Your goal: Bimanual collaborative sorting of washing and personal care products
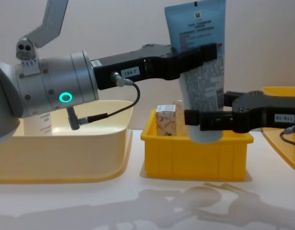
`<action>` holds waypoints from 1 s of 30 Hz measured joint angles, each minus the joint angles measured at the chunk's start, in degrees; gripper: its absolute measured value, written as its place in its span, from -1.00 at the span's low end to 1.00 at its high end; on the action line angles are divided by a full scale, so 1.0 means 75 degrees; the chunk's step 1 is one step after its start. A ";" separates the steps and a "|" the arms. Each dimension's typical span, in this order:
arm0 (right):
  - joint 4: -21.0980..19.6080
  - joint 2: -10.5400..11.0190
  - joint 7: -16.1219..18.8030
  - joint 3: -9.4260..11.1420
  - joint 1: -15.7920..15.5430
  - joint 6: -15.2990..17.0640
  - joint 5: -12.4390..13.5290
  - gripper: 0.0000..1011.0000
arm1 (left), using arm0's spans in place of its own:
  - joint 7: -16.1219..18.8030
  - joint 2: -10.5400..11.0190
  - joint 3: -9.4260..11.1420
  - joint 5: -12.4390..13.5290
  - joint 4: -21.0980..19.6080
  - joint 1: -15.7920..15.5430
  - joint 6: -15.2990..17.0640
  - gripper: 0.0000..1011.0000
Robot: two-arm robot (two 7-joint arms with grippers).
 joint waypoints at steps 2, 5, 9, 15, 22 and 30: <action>0.0034 -0.0022 0.0016 -0.0026 0.0027 -0.0023 -0.0006 0.91 | -0.0001 -0.0001 0.0000 0.0000 0.0000 0.0000 0.0000 -0.53; 0.0111 -0.0071 0.0045 -0.0083 0.0087 -0.0075 -0.0018 0.77 | 0.0000 0.0000 0.0000 0.0000 0.0000 0.0001 0.0000 -0.53; 0.0167 -0.0104 0.0064 -0.0121 0.0131 -0.0109 -0.0029 0.50 | 0.0000 0.0000 0.0000 0.0000 0.0000 0.0001 0.0000 -0.53; 0.0233 -0.0141 0.0089 -0.0165 0.0182 -0.0151 -0.0036 0.26 | -0.0001 0.0000 0.0000 0.0000 0.0000 0.0000 0.0000 -0.53; 0.0276 -0.0166 0.0105 -0.0193 0.0213 -0.0177 -0.0043 0.19 | -0.0001 -0.0002 0.0000 -0.0001 0.0001 0.0000 0.0000 -0.47; 0.0301 -0.0183 0.0117 -0.0211 0.0232 -0.0190 -0.0049 0.11 | 0.0000 -0.0002 0.0000 -0.0001 0.0000 0.0000 0.0000 -0.03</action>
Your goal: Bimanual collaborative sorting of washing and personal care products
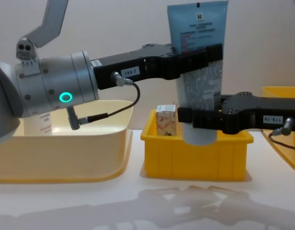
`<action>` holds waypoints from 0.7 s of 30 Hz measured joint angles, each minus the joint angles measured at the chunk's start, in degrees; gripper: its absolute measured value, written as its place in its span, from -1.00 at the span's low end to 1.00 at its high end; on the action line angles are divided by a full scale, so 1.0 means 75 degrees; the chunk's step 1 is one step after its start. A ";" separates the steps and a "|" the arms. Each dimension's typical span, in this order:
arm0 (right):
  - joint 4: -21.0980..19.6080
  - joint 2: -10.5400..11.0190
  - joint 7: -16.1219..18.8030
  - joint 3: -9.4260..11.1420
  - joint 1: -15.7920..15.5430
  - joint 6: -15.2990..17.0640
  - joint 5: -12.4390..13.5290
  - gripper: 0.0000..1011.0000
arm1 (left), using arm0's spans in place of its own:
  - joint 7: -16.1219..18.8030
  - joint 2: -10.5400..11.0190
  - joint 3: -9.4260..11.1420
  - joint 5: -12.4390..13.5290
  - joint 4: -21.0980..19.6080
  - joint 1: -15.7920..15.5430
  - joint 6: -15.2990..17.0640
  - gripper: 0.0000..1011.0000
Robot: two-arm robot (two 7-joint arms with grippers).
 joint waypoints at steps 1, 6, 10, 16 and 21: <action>0.0003 -0.0001 0.0001 -0.0002 0.0002 -0.0002 0.0000 0.10 | 0.0000 0.0001 0.0000 0.0000 0.0000 0.0000 0.0000 0.04; 0.0011 -0.0005 0.0007 -0.0009 0.0008 -0.0008 -0.0001 0.10 | 0.0000 0.0002 0.0000 0.0001 0.0000 0.0000 0.0000 0.36; 0.0011 -0.0003 0.0007 -0.0010 0.0009 -0.0010 0.0000 0.10 | 0.0000 0.0002 0.0001 0.0001 0.0000 0.0000 0.0000 0.60; -0.0095 0.0052 -0.0168 0.0081 -0.0093 -0.0004 0.0045 0.10 | 0.0000 0.0002 0.0001 0.0001 0.0000 0.0000 0.0000 0.89; -0.0250 0.0128 -0.0447 0.0233 -0.0240 0.0016 0.0078 0.10 | 0.0000 0.0002 0.0001 0.0002 -0.0001 0.0000 0.0000 0.98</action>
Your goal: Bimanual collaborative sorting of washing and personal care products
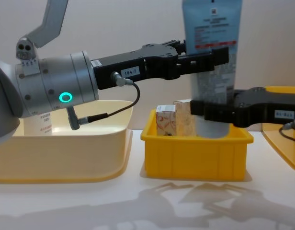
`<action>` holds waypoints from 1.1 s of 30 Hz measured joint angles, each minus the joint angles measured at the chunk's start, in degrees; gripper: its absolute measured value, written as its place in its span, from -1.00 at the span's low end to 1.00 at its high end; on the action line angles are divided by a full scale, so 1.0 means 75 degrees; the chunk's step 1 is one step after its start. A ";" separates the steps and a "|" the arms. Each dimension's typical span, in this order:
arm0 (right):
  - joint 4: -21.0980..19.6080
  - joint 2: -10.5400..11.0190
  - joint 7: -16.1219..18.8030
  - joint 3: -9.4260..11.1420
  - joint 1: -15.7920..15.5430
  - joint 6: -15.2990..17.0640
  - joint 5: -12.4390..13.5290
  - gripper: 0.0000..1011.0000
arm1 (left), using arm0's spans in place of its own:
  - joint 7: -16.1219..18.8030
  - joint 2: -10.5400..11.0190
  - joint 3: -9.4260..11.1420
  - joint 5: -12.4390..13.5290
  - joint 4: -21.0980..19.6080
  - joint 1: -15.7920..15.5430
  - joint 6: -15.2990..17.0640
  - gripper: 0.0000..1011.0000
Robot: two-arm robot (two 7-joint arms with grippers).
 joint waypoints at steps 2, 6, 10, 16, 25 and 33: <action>-0.0082 0.0038 -0.0153 0.0076 -0.0081 0.0010 0.0011 0.10 | 0.0000 0.0000 -0.0001 0.0000 0.0000 0.0000 0.0000 0.98; -0.0255 0.0103 -0.0461 0.0234 -0.0241 0.0017 0.0013 0.10 | 0.0000 0.0000 0.0000 0.0000 0.0000 0.0000 0.0000 0.98; -0.0434 0.0154 -0.0858 0.0417 -0.0424 0.0020 -0.0016 0.10 | 0.0000 0.0000 0.0000 -0.0001 0.0000 0.0000 0.0000 0.98; -0.0654 0.0183 -0.1350 0.0671 -0.0650 0.0019 -0.0107 0.10 | 0.0000 0.0000 0.0000 0.0000 0.0001 0.0000 0.0000 0.98; -0.0942 0.0150 -0.2243 0.1068 -0.0932 -0.0029 -0.0390 0.10 | 0.0000 0.0000 0.0000 -0.0001 0.0001 0.0000 0.0000 0.98; -0.1062 0.0029 -0.2980 0.1373 -0.1028 -0.0122 -0.0711 0.10 | 0.0000 0.0000 0.0000 -0.0001 0.0001 0.0000 0.0000 0.98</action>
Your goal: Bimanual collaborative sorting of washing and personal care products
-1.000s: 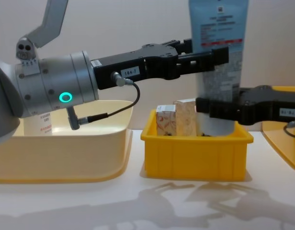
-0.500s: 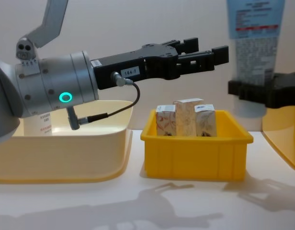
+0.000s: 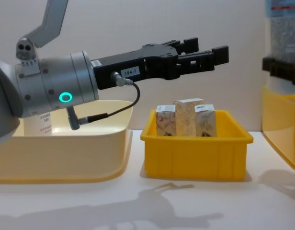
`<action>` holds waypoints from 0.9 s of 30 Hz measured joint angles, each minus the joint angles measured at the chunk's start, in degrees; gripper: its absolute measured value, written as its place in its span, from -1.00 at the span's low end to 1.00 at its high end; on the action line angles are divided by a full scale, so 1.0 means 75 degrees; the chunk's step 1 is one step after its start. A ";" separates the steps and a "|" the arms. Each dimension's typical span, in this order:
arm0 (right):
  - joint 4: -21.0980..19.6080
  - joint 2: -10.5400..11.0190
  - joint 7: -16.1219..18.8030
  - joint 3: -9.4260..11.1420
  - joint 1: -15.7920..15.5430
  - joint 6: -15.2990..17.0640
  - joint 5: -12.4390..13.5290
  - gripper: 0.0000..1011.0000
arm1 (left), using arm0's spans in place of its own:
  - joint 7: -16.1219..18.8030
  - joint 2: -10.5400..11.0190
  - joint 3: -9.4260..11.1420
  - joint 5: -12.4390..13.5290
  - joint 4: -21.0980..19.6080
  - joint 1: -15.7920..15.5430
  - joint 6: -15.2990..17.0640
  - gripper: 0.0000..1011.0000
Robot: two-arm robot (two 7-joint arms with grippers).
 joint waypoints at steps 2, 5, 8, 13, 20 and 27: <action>-0.0006 -0.0047 -0.0208 0.0082 -0.0001 -0.0041 -0.0123 0.10 | 0.0000 0.0000 0.0000 0.0001 0.0000 0.0000 0.0000 0.98; -0.0006 -0.0118 -0.0509 0.0185 0.0016 -0.0099 -0.0276 0.10 | 0.0000 0.0000 -0.0001 0.0000 0.0000 0.0000 0.0000 0.98; 0.0016 -0.0192 -0.0815 0.0283 0.0057 -0.0157 -0.0449 0.10 | 0.0000 0.0000 0.0000 0.0000 0.0001 0.0000 0.0000 0.98; 0.0083 -0.0295 -0.1245 0.0415 0.0127 -0.0207 -0.0713 0.10 | 0.0000 0.0000 0.0000 0.0000 0.0000 0.0000 0.0000 0.98; 0.0237 -0.0482 -0.1960 0.0603 0.0281 -0.0177 -0.1162 0.10 | 0.0000 0.0000 0.0000 0.0000 0.0000 0.0000 0.0000 0.98; 0.0411 -0.0660 -0.2591 0.0739 0.0416 0.0055 -0.1558 0.10 | 0.0000 0.0000 0.0000 0.0000 0.0000 0.0000 0.0000 0.98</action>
